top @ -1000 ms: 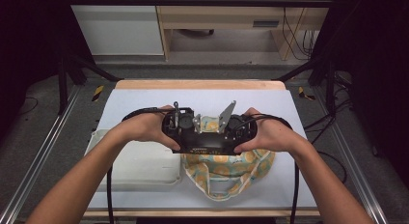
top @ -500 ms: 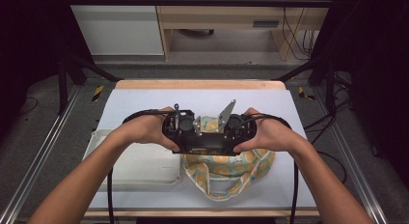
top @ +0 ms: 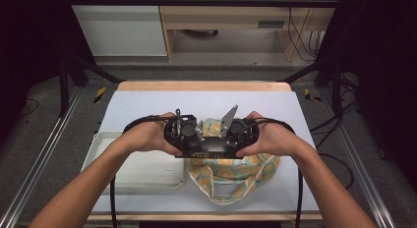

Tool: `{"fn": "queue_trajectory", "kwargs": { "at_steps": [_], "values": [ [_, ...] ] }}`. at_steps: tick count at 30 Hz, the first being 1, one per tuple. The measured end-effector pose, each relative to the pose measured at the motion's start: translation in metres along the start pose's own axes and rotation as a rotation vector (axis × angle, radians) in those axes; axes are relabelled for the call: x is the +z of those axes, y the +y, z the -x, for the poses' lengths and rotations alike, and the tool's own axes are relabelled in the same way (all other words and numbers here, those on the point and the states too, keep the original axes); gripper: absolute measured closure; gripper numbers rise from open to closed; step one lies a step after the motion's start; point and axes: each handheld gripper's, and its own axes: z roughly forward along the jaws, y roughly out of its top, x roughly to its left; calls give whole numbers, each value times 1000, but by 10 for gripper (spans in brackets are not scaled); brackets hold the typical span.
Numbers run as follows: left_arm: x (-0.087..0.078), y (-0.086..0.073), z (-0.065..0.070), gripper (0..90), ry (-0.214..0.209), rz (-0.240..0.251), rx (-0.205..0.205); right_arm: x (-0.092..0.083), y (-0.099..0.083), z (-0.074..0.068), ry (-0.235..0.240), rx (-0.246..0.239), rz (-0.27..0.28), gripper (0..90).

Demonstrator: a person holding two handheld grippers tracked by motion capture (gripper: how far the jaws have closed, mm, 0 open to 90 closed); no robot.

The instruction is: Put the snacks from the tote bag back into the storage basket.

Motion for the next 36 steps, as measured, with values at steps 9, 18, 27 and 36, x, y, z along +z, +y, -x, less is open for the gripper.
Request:
{"fn": "queue_trajectory", "kwargs": {
  "at_steps": [9,18,27,36],
  "values": [
    [-8,-12,-3,431,11,33,-26,-2,-1,-3,-84,27,34,136],
    [-22,-48,-20,430,57,41,-91,-31,-54,-13,-245,187,241,79],
    [-36,-79,-25,430,97,30,-138,-21,-114,-25,-402,498,395,94],
    [-37,-100,-25,430,116,8,-148,-6,-157,-47,-547,681,470,98]
  ]
}}
